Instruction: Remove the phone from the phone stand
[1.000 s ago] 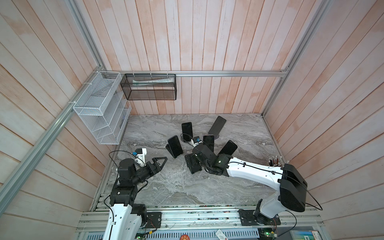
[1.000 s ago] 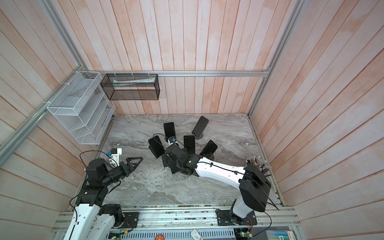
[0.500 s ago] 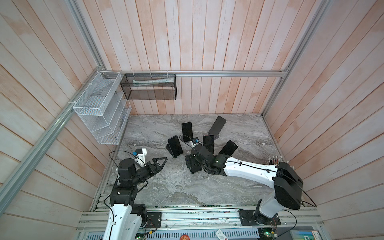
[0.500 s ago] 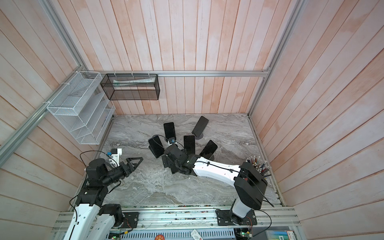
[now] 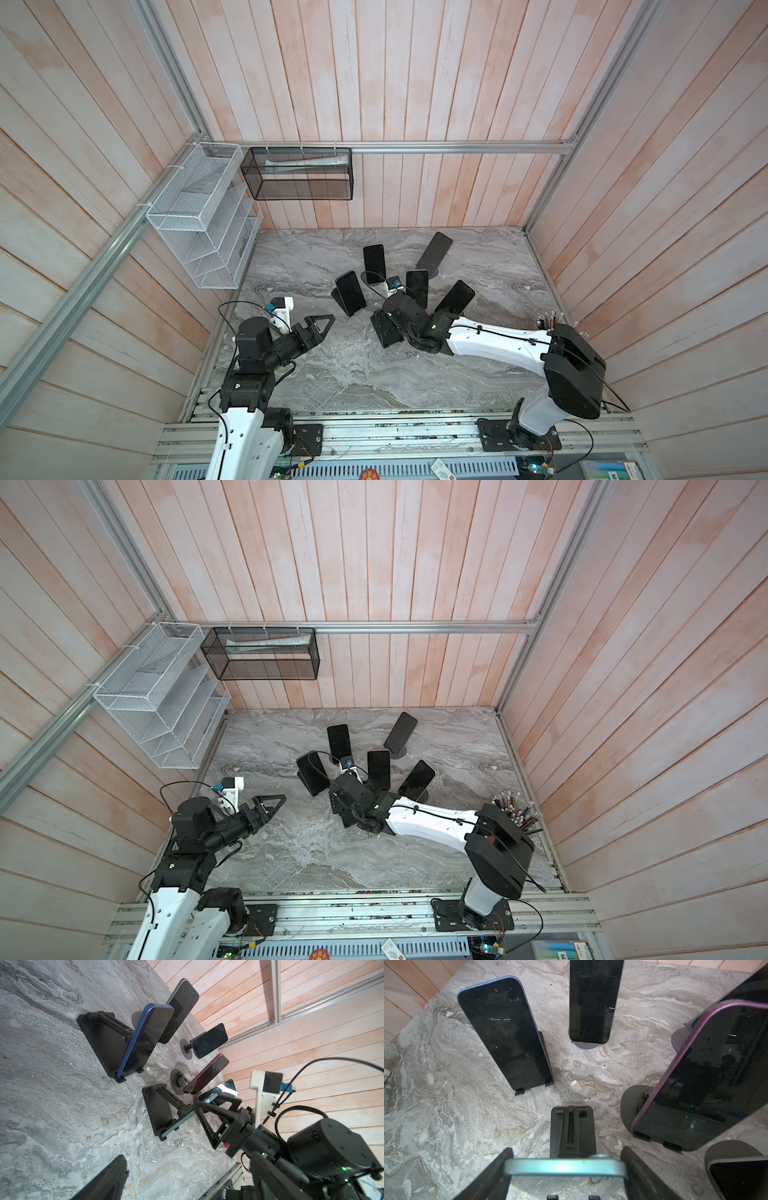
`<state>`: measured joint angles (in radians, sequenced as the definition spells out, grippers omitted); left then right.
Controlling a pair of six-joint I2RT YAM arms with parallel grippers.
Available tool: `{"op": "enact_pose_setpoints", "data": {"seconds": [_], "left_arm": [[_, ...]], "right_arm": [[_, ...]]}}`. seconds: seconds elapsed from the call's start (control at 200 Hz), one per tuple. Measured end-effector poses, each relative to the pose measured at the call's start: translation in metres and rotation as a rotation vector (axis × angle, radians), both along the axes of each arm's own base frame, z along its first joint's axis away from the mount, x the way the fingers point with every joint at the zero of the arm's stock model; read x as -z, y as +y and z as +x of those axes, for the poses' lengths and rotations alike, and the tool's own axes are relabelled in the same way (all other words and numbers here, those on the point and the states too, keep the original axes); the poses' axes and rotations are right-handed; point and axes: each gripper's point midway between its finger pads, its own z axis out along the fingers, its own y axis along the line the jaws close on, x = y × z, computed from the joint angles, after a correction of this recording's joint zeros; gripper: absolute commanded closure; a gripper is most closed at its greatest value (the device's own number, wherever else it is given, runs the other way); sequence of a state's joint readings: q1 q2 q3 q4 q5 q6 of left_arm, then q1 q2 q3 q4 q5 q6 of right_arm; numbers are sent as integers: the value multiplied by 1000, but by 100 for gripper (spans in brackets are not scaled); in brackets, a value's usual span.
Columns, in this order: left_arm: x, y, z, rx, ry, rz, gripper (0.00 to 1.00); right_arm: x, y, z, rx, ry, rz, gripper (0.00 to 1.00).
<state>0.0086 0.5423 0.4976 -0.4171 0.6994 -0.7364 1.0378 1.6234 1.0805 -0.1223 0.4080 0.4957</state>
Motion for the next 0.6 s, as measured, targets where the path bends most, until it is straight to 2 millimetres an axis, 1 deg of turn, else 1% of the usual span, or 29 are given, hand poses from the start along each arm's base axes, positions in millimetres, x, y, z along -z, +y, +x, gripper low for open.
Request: {"op": "enact_pose_setpoints", "data": {"seconds": [0.18,0.365,0.485,0.6], "left_arm": [[1,0,0,1,0,3,6],[1,0,0,2,-2,11,6],[2,1,0,-2,-2,13,6],[3,1,2,-1,3,13,6]], "right_arm": [[-1,-1,1,4,-8,-5,28],[-3,-2,0,4,-8,-4,30],[-10,-5,-2,5,-13,2,31],[-25,-10,-4,6,-26,22,31]]}}
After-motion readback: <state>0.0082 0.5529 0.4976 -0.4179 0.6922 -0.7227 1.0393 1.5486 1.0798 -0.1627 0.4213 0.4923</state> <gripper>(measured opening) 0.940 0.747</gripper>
